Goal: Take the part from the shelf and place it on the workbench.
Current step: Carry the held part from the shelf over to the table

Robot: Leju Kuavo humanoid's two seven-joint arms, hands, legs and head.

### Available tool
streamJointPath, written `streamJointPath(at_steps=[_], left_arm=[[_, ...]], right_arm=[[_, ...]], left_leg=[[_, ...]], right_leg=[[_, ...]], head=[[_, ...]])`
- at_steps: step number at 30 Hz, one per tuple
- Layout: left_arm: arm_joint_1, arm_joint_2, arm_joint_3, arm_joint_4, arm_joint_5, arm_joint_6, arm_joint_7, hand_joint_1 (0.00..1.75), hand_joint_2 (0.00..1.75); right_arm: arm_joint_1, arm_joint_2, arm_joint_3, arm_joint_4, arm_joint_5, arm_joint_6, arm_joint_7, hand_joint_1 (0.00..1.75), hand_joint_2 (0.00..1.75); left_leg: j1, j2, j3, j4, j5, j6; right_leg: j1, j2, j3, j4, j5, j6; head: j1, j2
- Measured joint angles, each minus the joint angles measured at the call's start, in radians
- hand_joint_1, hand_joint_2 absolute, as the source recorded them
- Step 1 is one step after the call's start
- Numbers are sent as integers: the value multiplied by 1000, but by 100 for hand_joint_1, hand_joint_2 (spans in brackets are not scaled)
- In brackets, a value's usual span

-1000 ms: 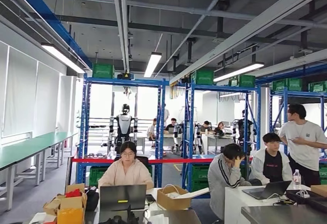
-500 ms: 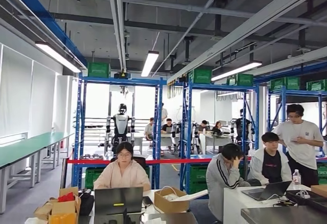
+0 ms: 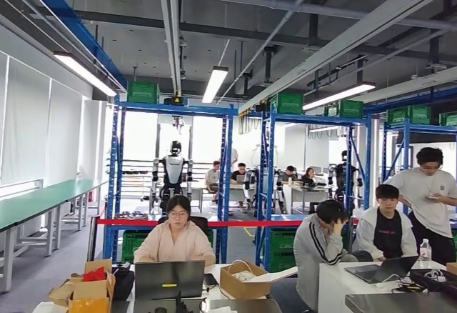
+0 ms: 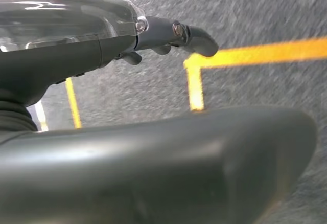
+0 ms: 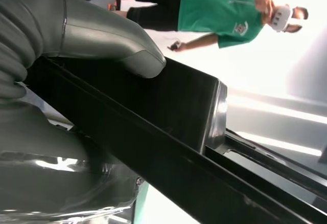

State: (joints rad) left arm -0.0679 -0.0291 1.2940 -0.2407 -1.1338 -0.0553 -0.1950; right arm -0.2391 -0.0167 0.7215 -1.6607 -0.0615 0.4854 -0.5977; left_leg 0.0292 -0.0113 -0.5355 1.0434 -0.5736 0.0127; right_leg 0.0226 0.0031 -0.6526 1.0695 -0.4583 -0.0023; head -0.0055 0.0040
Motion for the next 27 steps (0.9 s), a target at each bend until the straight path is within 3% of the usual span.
streamJointPath(at_steps=[3,4,5,7,8,9,10,12,13,14,18,20,22,23,24,25,27], left_arm=[[-2,-1,0,0,-1,0,0,0,175],[-3,-1,0,0,-1,0,-1,0,175],[-4,0,0,0,-2,0,-1,0,175],[-2,1,0,0,-3,0,-1,0,175],[1,1,0,0,-4,0,-1,0,175],[3,2,0,0,-5,0,-1,0,175],[4,2,0,0,-6,0,-1,0,175],[4,2,0,0,-6,0,-1,0,175],[3,2,1,0,-6,0,-2,0,175],[2,2,1,0,-6,0,-1,0,175],[3,1,2,0,-6,1,-1,0,175],[2,1,2,0,-6,2,-1,0,175],[-1,1,2,0,-6,3,-1,0,175],[-1,1,2,0,-6,3,-1,0,175],[0,1,2,0,-6,3,-1,0,175],[1,1,2,0,-7,3,-1,0,175],[2,-1,2,0,-7,3,-1,0,175]], right_arm=[[1,2,0,-2,-2,1,0,175,175],[0,3,0,-2,-3,1,0,175,175],[1,4,0,-2,-5,3,0,175,175],[3,4,0,0,-12,7,0,175,175],[6,4,0,0,-16,9,0,175,175],[9,4,0,1,-19,11,0,175,175],[12,4,0,1,-21,12,0,175,175],[14,4,0,2,-24,15,0,175,175],[14,4,0,2,-25,15,1,175,175],[14,4,0,2,-26,16,1,175,175],[14,5,0,2,-32,20,0,175,175],[13,5,0,0,-37,25,0,175,175],[15,5,0,1,-41,27,0,175,175],[17,4,0,1,-41,27,0,175,175],[19,4,0,2,-42,27,0,175,175],[19,4,0,3,-42,27,0,175,175],[19,4,0,3,-42,28,0,175,175]], left_leg=[[-2,3,10,-12,-8,-13],[-4,4,2,10,-19,-14],[-5,4,-22,55,-37,-15],[-7,4,-103,183,-72,-18],[-7,4,-139,228,-74,-21],[-6,4,-159,240,-57,-23],[-5,4,-161,213,-18,-26],[-3,6,-126,100,73,-30],[-4,7,-105,49,95,-28],[-6,8,-91,21,99,-22],[-11,6,-76,6,74,5],[-6,6,-62,2,65,16],[-6,6,-51,2,54,21],[-7,5,-45,2,48,21],[-7,5,-37,2,41,21],[-7,4,-26,2,33,19],[-6,2,-2,0,16,15]], right_leg=[[-5,-1,30,-47,-11,-14],[-8,-3,46,-66,-13,-16],[-11,-4,59,-78,-16,-18],[-10,-4,77,-83,-27,-21],[-10,-3,86,-83,-35,-22],[-10,-2,97,-83,-43,-21],[-11,0,110,-82,-53,-19],[-12,1,139,-81,-76,-11],[-11,1,149,-78,-87,-5],[-11,1,153,-75,-95,2],[-14,0,157,-70,-114,22],[-17,0,122,5,-147,33],[-21,-1,31,150,-190,41],[-23,-1,-14,209,-197,42],[-23,-1,-45,238,-186,42],[-23,-1,-55,223,-151,40],[-17,0,-27,105,-52,30]], head=[[0,0],[0,0],[0,0],[0,0],[0,0],[0,-1],[0,-1],[0,-1],[0,-1],[0,-1],[0,0],[-1,0],[-1,0],[-1,0],[-1,0],[-1,0],[-1,-1]])
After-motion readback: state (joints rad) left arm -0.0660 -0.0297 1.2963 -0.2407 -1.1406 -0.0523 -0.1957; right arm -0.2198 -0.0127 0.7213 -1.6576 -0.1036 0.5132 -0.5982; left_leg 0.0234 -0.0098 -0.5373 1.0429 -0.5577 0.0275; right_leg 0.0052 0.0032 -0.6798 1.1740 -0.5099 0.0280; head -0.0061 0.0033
